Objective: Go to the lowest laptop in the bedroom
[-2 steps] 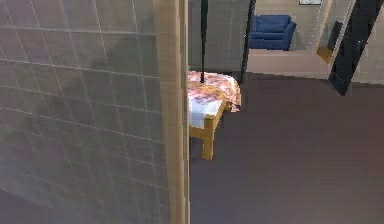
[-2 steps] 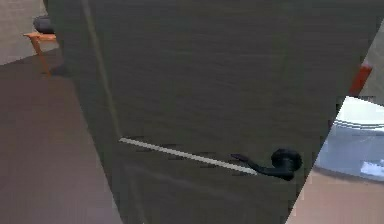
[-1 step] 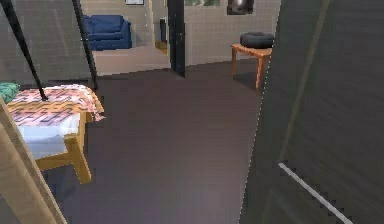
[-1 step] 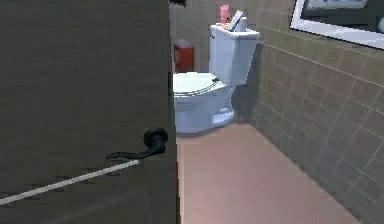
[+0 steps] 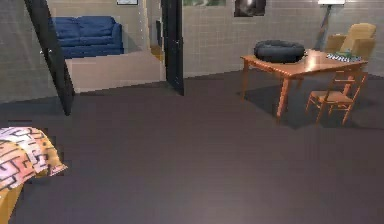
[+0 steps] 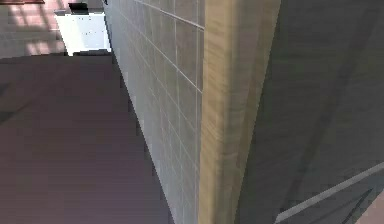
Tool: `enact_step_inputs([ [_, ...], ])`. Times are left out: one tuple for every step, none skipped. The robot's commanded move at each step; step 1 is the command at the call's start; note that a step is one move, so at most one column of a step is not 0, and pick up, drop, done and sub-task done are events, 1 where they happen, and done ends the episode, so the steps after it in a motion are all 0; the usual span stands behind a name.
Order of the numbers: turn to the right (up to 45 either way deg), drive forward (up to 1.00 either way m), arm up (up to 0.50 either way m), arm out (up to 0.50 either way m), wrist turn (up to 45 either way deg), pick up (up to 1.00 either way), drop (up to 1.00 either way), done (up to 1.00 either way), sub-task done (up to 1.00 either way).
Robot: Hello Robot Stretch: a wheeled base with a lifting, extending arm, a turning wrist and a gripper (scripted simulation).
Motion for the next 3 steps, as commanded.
enact_step_inputs([
  [12.0,0.0,0.0,0.0,0.0,0.0,0.0,0.0,0.0],
  [0.0,0.1,0.0,0.0,0.0,0.0,0.0,0.0,0.0],
  [45.0,0.0,0.0,0.0,0.0,0.0,0.0,0.0,0.0],
])
